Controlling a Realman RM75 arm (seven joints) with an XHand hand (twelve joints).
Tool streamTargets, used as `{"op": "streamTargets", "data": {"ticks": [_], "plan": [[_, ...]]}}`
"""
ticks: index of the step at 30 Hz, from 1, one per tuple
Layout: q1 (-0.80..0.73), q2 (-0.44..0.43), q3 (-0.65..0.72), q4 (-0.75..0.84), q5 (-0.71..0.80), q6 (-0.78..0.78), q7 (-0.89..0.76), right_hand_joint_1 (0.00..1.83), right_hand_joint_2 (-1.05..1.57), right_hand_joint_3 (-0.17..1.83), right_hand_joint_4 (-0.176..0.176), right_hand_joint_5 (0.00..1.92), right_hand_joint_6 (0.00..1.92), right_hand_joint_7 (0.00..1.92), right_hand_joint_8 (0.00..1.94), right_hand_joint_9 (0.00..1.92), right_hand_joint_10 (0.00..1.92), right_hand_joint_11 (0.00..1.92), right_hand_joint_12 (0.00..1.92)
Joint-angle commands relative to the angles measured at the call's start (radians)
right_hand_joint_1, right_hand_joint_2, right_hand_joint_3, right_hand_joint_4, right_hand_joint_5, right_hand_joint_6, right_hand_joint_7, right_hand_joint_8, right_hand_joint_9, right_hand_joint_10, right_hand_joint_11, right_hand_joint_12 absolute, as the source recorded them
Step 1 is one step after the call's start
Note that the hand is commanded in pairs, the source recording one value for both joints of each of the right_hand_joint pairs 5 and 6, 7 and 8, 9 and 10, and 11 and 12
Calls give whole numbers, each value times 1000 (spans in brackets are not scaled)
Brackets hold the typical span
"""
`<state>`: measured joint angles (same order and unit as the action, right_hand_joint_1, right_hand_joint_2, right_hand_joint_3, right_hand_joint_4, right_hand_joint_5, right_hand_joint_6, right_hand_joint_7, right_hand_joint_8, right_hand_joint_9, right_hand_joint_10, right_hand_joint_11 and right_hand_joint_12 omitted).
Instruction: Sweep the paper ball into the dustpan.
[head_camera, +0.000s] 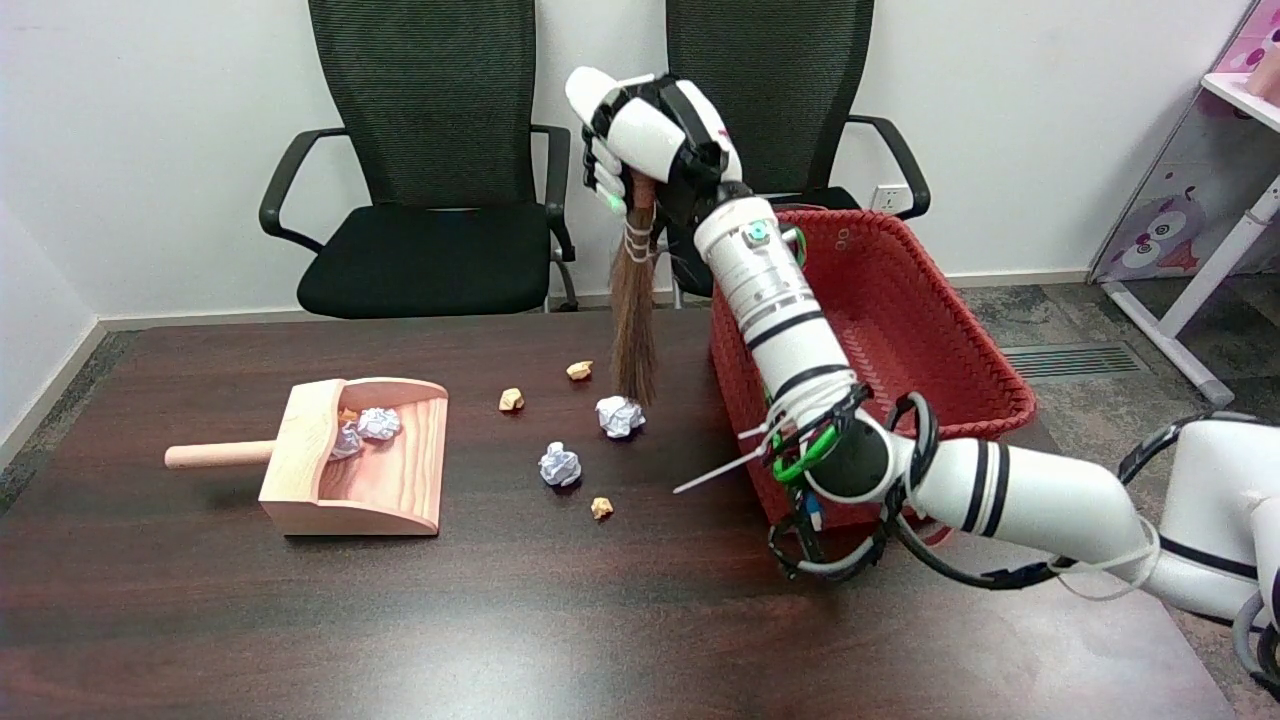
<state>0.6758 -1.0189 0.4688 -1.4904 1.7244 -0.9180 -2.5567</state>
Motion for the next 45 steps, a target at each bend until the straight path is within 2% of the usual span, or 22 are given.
{"op": "streamTargets", "data": {"ticks": [1,10,16,23,35,45], "plan": [[-105,-20,-4,93,-86,-70,-2,804,1386,1504,176,1920,1920,1920,1920,1920,1920,1920,1920],[-111,-31,-11,143,-168,-40,-4,798,1426,1461,176,1920,1920,1920,1920,1920,1920,1920,1920],[-104,-82,7,230,-331,56,-5,776,1410,1532,176,1920,1920,1920,1920,1920,1920,1920,1920],[-96,-139,77,333,-477,224,-5,799,1372,1497,176,1920,1920,1920,1920,1920,1920,1920,1920],[-50,-244,105,480,-533,418,-5,811,1343,1498,176,1920,1920,1920,1920,1920,1920,1920,1920],[15,-344,174,618,-681,427,-5,810,1358,1490,176,1920,1920,1920,1920,1920,1920,1920,1920]]}}
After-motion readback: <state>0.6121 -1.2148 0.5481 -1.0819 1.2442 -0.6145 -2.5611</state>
